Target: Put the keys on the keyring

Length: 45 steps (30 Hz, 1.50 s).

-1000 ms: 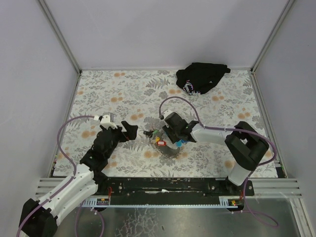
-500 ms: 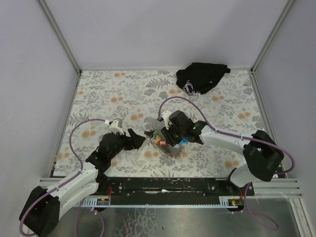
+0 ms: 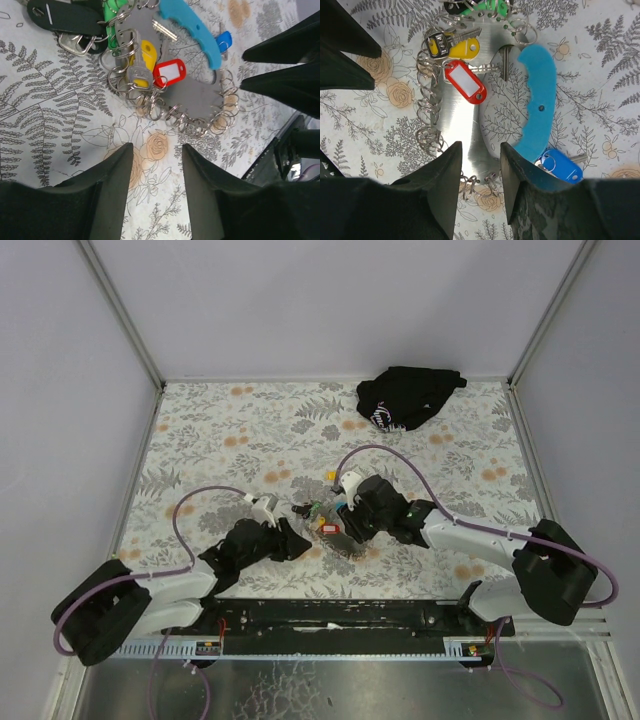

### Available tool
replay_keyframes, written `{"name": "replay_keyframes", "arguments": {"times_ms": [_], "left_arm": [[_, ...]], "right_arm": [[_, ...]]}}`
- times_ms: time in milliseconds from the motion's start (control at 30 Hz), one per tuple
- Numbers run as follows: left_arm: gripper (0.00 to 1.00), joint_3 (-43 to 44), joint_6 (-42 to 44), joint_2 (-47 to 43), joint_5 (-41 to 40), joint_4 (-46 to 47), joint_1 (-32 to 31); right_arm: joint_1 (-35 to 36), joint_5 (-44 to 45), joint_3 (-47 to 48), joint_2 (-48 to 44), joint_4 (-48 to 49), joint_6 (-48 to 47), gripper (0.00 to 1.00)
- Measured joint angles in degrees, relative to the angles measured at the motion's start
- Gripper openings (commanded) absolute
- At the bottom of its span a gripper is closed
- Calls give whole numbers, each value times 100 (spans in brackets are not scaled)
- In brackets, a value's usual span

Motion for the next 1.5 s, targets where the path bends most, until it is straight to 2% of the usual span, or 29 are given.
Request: {"name": "replay_keyframes", "arguments": {"times_ms": [267,700,1500], "left_arm": [[31,57,-175,1034,-31,693,-175],[28,334,-595,2092,-516,1637,-417],[27,608,-654,2260,-691,1700,-654]], "right_arm": [[0,129,-234,-122,420,2,43],[0,136,-389,-133,601,4,43],[0,153,-455,-247,721,7,43]]}}
